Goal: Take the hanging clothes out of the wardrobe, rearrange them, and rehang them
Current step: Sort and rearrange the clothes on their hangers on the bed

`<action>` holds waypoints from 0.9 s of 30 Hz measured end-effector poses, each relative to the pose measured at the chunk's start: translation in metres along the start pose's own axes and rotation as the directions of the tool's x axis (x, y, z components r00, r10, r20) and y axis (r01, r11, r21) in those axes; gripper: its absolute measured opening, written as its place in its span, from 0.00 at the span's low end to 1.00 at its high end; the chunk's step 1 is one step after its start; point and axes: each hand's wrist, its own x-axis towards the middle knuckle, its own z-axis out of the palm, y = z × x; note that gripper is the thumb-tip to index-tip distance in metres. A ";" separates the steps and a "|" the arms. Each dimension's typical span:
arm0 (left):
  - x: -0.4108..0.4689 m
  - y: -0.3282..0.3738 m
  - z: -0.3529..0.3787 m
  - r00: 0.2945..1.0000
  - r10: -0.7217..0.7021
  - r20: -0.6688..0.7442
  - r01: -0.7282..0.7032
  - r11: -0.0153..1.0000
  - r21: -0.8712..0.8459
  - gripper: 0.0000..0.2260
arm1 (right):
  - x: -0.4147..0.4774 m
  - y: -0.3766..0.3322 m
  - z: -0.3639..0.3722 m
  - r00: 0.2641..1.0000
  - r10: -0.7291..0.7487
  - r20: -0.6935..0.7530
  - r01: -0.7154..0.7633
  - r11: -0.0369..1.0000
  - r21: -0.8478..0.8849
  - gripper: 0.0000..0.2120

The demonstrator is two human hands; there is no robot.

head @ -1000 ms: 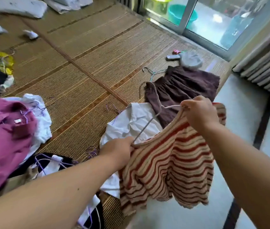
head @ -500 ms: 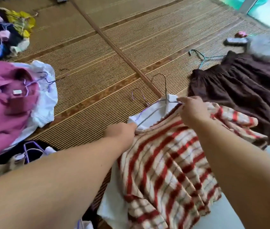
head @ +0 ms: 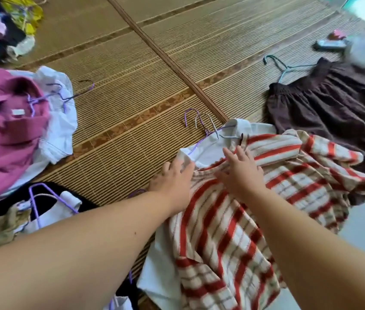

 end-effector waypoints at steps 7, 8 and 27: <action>-0.069 -0.051 -0.032 0.996 0.028 0.086 -0.026 0.999 -0.029 0.31 | -0.084 -0.066 -0.020 0.978 -0.193 -0.077 0.197 0.979 0.050 0.32; -0.084 -0.064 -0.038 0.994 0.027 0.105 -0.025 1.000 -0.012 0.31 | -0.098 -0.077 -0.020 0.975 -0.198 -0.103 0.205 0.977 0.056 0.31; -0.349 -0.296 -0.072 0.961 0.162 0.223 -0.169 0.986 0.012 0.28 | -0.365 -0.269 0.065 0.972 0.163 0.167 -0.200 0.950 0.238 0.38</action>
